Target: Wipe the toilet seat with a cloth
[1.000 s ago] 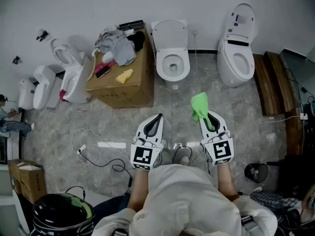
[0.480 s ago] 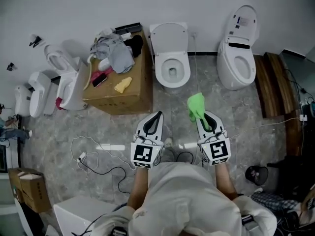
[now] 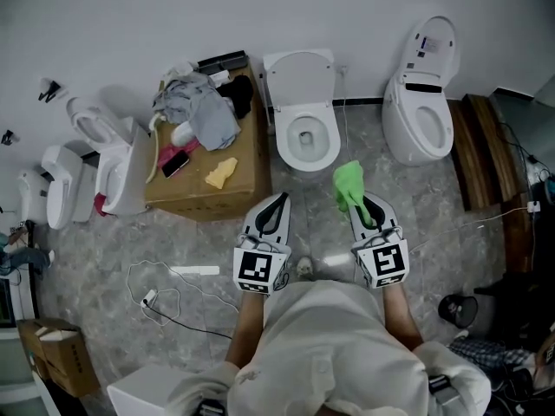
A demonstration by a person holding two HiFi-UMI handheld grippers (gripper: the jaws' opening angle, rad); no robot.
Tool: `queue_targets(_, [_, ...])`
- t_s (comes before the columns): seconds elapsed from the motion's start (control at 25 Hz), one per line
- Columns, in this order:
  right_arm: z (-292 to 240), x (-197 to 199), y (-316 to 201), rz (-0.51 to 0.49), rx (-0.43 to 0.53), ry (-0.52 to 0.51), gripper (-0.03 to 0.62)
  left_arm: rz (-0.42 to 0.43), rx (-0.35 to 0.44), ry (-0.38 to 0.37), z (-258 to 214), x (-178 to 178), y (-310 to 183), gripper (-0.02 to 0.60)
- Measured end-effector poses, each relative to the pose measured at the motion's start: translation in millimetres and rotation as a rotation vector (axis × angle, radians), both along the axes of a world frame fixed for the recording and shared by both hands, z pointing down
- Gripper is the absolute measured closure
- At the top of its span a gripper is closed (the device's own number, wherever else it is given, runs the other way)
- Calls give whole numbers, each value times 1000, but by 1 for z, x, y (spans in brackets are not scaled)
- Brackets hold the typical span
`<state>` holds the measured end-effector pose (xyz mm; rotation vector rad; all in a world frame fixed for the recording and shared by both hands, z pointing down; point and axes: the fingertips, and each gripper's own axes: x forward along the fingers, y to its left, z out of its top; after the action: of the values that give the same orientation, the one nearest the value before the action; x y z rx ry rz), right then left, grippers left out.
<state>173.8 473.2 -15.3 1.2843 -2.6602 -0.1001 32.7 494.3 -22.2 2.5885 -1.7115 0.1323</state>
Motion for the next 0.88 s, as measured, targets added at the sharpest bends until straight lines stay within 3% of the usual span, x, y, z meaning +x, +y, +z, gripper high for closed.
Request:
queue_targets(0.44, [6,-24,-49,34,-10,28,549,13,-10,6,11,-31,-54,569])
queue_targets(0.88, [19,-23,-126,6,-20,4,549,-24,-26,-13,22,-31,-122,569])
